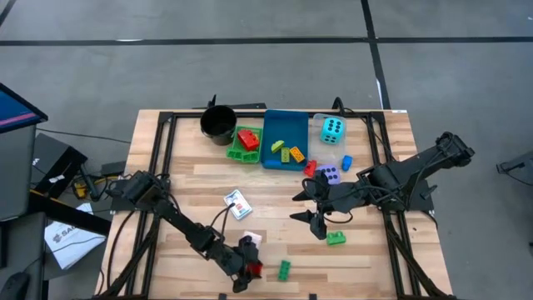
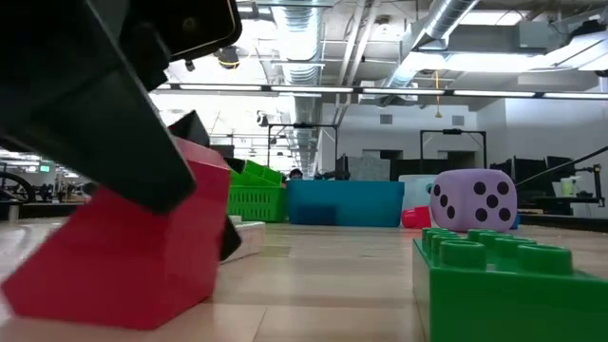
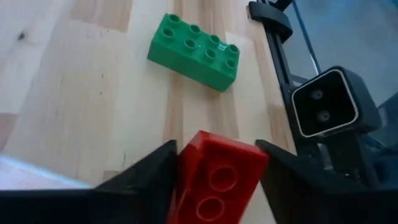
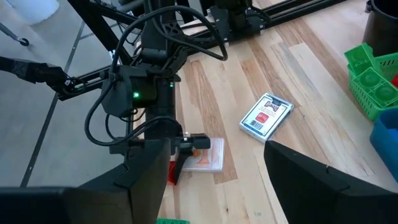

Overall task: Pick & Place Toys
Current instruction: Put the small stud red game piece into the blue bin

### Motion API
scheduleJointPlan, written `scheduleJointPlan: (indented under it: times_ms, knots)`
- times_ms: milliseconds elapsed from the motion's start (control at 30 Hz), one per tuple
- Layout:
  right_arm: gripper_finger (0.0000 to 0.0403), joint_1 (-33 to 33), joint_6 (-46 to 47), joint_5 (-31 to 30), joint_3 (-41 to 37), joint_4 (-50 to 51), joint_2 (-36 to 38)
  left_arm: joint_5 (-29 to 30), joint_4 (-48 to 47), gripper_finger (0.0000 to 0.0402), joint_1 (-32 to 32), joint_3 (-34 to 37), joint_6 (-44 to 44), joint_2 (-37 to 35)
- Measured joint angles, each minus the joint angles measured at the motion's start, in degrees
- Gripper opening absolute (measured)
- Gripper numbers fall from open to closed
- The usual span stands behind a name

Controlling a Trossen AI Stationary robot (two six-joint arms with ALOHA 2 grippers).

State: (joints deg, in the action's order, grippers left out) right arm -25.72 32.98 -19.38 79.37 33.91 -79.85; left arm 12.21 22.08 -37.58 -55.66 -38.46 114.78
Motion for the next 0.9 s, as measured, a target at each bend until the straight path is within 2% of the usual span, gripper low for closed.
scheduleJointPlan:
  times_ms: [133, 433, 633, 900]
  knots:
    - [0.0254, 0.0, 0.0, 0.0, 0.0, 0.0, 0.0, -1.5, -0.4, 0.013, 0.0, 0.0, -1.2, 0.0]
    - [0.0254, 0.0, 0.0, 0.0, 0.0, -0.4, 0.0, -2.2, -1.2, 0.0131, 1.0, 0.3, -3.5, -2.7]
    - [0.0254, 0.0, 0.0, -0.2, 0.0, -2.6, 0.0, -0.2, -1.9, 0.0131, 4.5, 0.2, -2.7, -13.4]
    - [0.0254, 0.0, -0.9, -1.1, 0.0, -7.6, 0.0, 9.6, -13.1, 0.0131, 9.8, 0.2, -0.8, -36.4]
